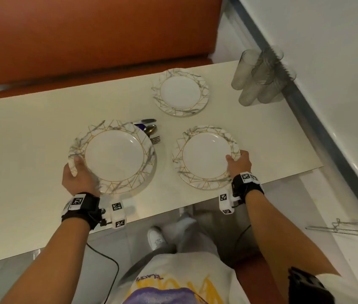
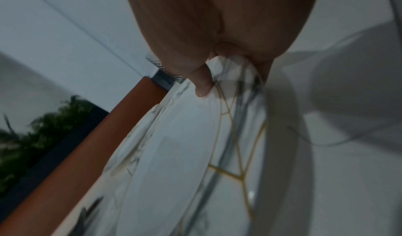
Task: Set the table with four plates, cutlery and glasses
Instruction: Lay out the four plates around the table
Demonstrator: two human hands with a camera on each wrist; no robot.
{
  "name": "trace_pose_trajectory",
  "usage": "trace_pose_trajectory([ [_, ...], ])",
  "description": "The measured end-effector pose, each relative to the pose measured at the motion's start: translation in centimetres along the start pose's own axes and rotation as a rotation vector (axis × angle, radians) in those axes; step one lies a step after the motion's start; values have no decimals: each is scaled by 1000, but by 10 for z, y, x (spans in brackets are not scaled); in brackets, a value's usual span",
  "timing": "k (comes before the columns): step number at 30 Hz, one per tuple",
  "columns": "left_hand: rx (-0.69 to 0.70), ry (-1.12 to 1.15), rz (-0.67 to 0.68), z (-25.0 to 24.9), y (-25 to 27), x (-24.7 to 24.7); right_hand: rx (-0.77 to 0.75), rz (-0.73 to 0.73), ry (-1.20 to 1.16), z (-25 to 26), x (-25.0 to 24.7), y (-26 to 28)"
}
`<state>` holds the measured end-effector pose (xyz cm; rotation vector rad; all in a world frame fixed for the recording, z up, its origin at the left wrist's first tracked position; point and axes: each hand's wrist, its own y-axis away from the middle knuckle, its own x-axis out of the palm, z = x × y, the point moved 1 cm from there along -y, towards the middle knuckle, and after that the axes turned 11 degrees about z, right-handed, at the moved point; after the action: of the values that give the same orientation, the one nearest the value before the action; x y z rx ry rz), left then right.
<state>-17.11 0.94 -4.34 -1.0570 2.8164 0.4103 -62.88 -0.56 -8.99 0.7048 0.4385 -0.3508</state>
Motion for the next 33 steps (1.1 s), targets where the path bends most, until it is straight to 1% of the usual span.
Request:
trace_pose_trajectory([
  [2, 2, -5, 9, 1, 2, -6, 3, -12, 55, -5, 0, 5],
  [6, -16, 61, 34, -2, 7, -9, 4, -27, 135, -14, -2, 10],
  [11, -111, 48, 93, -16, 21, -1, 14, -28, 154, -18, -5, 12],
  [13, -149, 115, 117, -21, 24, 2, 22, -44, 248, -17, -6, 13],
  [15, -140, 184, 137, -22, 24, 2, 22, -119, 392, -6, -6, 19],
  [17, -138, 207, 126, -22, 23, 1, -43, -173, 461, 11, -3, 26],
  [20, -180, 202, 169, -22, 17, -3, -246, -163, 465, 48, 17, 39],
  [21, -203, 193, 170, -22, 18, -6, -329, -129, 439, 63, 27, 43],
  [22, -227, 173, 154, -15, 14, -8, -404, -61, 377, 74, 37, 49],
  [23, -235, 172, 145, -10, 3, -21, -483, 53, 312, 96, 61, 58],
  [24, -255, 156, 183, 3, -3, -19, -501, 166, 258, 106, 70, 65],
  [25, -273, 164, 204, -5, 3, -19, -505, 271, 233, 119, 80, 73],
  [27, -296, 189, 219, -24, 12, -27, -487, 464, 283, 139, 109, 87],
  [28, -309, 194, 216, -29, 14, -29, -477, 534, 326, 148, 123, 93],
  [30, -343, 195, 199, -30, 10, -39, -513, 591, 467, 165, 150, 98],
  [32, -380, 203, 182, -29, 4, -49, -572, 582, 596, 181, 173, 99],
  [33, -396, 204, 174, -31, 1, -54, -580, 581, 625, 189, 183, 98],
])
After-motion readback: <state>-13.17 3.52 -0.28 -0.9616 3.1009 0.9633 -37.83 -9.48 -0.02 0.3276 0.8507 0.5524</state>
